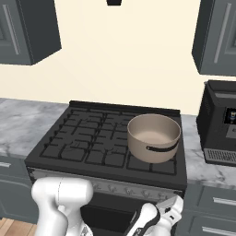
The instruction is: Turn off the front right burner of the stove.
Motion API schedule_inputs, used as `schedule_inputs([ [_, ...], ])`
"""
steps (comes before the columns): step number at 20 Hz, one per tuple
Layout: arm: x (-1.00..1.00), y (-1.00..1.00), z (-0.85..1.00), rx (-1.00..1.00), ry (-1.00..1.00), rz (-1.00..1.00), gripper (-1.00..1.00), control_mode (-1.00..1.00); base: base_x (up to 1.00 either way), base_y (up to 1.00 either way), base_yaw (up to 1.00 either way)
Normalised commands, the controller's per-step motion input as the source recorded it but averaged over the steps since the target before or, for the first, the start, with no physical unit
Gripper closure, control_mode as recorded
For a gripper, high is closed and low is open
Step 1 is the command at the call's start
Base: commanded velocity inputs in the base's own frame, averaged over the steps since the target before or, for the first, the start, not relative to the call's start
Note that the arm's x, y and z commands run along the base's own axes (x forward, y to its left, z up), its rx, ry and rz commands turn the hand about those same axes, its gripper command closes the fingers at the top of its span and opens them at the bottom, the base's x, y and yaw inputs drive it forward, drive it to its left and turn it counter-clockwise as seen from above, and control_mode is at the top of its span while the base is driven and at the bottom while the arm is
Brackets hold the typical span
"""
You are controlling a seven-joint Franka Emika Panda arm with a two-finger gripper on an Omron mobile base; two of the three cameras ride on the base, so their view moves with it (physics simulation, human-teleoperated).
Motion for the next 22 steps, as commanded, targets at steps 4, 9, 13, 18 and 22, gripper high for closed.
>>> schedule_inputs([
  [4,0.54,0.67,0.59,0.15,0.0,0.0,1.0,-1.0,0.0,0.0,0.0],
  [9,0.58,0.56,0.61,0.19,0.01,0.0,1.0,-1.0,0.0,0.0,0.0],
  [13,0.75,0.3,0.71,0.21,0.03,0.0,1.0,-1.0,0.0,0.0,0.0],
  [18,0.64,0.32,0.61,0.22,0.06,0.0,1.0,-1.0,0.0,0.0,0.0],
  [22,0.34,0.5,0.43,0.25,0.08,0.0,1.0,-1.0,0.0,0.0,0.0],
])
